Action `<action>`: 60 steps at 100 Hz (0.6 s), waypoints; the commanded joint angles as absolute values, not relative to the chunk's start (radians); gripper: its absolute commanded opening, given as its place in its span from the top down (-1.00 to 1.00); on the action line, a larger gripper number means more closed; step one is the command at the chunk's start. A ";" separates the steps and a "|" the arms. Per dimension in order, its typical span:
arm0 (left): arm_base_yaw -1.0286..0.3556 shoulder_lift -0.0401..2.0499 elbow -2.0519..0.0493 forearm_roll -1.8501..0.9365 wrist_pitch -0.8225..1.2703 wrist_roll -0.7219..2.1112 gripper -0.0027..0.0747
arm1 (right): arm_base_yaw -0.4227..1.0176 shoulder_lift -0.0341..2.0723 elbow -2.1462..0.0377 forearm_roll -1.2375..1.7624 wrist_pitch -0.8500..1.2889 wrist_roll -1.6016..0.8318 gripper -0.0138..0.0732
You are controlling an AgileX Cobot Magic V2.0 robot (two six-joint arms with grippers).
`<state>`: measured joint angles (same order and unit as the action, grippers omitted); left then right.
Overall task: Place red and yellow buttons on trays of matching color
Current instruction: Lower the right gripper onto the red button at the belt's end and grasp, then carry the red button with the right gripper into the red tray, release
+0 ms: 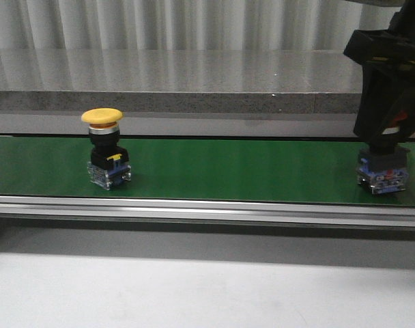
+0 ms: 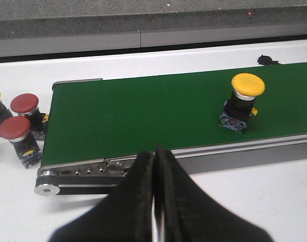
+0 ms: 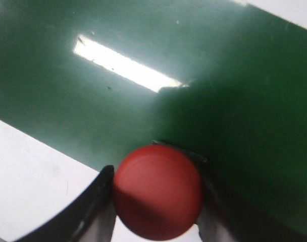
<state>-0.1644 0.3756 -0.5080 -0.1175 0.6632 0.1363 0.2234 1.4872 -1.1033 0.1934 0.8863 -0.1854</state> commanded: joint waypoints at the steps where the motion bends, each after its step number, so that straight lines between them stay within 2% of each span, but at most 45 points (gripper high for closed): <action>1: -0.173 0.380 -0.534 -0.125 0.585 0.139 0.98 | 0.223 1.462 -1.130 0.210 0.857 -0.201 0.19; 18: -0.173 0.380 -0.534 -0.125 0.585 0.139 0.98 | 0.220 1.428 -1.130 0.189 0.841 -0.200 0.19; 33: -0.173 0.380 -0.534 -0.125 0.585 0.139 0.98 | 0.153 1.362 -1.130 0.163 0.817 -0.173 0.19; 60: -0.173 0.380 -0.534 -0.125 0.585 0.139 0.98 | -0.160 1.286 -1.135 0.144 0.742 -0.066 0.19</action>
